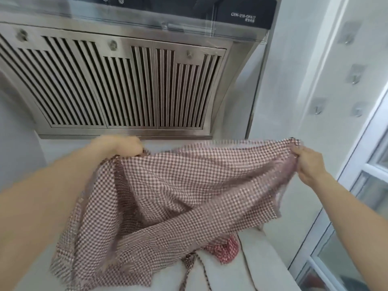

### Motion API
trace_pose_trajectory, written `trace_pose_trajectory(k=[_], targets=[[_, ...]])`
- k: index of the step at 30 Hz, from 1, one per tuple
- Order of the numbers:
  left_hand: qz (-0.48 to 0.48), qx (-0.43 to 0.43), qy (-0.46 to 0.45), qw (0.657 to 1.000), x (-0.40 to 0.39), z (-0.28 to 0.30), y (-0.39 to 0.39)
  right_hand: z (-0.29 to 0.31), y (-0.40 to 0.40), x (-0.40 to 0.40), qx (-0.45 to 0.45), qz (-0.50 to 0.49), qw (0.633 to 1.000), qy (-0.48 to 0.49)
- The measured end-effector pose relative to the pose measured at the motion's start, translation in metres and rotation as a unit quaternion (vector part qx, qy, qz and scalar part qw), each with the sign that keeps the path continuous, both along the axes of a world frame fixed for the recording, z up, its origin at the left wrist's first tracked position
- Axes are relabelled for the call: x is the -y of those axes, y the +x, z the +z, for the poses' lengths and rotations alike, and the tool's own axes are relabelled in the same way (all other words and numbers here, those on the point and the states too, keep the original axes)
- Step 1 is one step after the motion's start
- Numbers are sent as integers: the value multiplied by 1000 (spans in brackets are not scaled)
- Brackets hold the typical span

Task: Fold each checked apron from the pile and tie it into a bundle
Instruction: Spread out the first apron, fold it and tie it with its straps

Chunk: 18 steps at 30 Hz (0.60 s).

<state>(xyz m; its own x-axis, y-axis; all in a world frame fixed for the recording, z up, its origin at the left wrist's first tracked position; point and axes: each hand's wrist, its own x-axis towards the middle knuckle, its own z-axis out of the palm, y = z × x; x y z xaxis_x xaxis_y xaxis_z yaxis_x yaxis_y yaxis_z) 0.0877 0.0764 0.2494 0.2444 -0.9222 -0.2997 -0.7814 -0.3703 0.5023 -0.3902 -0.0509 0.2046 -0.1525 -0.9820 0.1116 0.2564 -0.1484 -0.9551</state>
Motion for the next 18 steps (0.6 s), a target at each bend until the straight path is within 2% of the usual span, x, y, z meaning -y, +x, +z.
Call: trace_pose_trajectory(k=[3, 5, 7, 10, 13, 14, 15, 16, 18], targets=[[-26, -156, 90, 983, -23, 0, 4, -20, -26, 9, -4, 11, 998, 65], [-43, -156, 96, 982, -27, -10, 0, -24, -32, 6, -77, 33, 988, 129], [-62, -118, 71, 989, -27, -26, -6, -32, -34, 6, -163, -22, 976, 140], [-132, 6, -10, 991, -17, -59, -18, -48, -29, 7, -258, -122, 951, 120], [-193, 110, -66, 973, -10, -93, -46, -68, -8, -2, -348, -267, 888, 137], [-214, 127, -80, 965, -7, -104, -56, -75, 7, -9, -371, -324, 865, 98], [-233, 126, -93, 960, -5, -117, -67, -85, 26, -21, -393, -329, 859, 18], [-249, 110, -103, 957, -1, -128, -76, -96, 48, -34, -412, -277, 865, -70], [-270, 76, -106, 954, 3, -146, -97, -120, 97, -62, -414, -85, 892, -161]])
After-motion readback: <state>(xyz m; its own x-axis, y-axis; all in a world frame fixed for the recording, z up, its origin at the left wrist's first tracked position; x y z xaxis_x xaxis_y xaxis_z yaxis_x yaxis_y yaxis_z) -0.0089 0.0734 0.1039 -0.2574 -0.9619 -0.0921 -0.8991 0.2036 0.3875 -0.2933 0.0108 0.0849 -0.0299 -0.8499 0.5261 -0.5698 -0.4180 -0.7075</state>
